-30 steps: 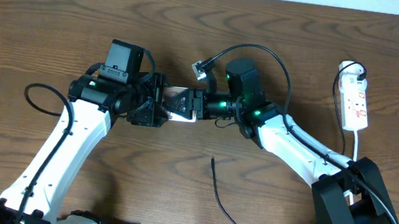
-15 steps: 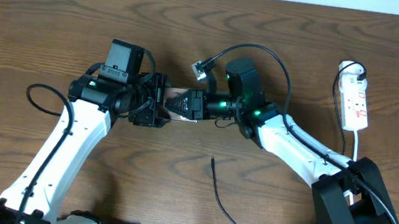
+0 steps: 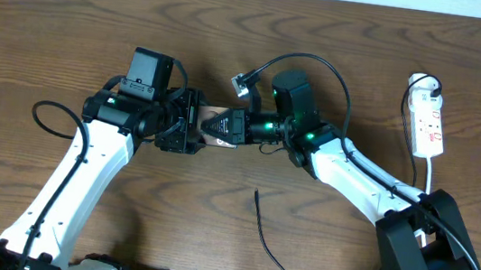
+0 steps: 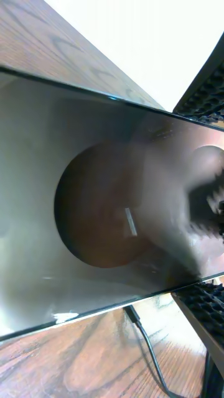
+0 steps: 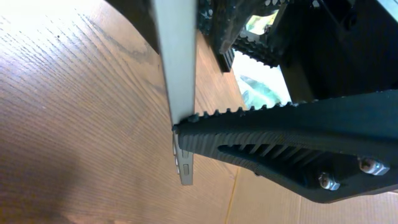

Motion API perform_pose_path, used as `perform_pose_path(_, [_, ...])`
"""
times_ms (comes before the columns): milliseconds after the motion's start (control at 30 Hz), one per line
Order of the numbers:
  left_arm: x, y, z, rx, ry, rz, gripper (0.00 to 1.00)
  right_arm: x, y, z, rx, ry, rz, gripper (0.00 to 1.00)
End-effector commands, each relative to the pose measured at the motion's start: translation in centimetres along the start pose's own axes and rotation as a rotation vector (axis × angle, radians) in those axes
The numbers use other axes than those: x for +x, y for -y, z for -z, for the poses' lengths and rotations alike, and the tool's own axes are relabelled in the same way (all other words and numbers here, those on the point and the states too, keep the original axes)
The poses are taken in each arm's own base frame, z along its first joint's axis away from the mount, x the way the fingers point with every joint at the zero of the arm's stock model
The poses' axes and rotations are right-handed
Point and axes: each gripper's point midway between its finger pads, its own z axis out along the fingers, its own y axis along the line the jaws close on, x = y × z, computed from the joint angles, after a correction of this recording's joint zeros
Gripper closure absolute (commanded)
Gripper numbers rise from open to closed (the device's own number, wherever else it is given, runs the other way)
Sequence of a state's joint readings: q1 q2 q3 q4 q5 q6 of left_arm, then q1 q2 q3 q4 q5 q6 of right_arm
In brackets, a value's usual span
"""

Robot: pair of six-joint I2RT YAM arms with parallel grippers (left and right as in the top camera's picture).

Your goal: Plug charger to phone and switch on socket

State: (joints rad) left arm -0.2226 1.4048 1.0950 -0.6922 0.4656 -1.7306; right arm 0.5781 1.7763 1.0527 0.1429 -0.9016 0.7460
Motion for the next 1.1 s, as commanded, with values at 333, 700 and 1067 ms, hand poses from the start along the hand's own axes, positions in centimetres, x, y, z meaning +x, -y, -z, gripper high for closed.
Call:
perform_pose_path(333, [0.69,0.92,0.84,0.034,-0.019,-0.034,0.93,-0.27,-0.65,0.08,-0.021,-0.005,0.018,0.94])
perform_pose_path(700, [0.69,0.91,0.84,0.033,-0.019,-0.041,0.68,-0.26,-0.65,0.08,-0.021,-0.006,0.018,0.99])
perform_pose_path(1067, [0.74,0.92,0.86,0.035,-0.021,-0.094,0.11,-0.71,-0.33,0.49,-0.016,0.008,0.013,0.99])
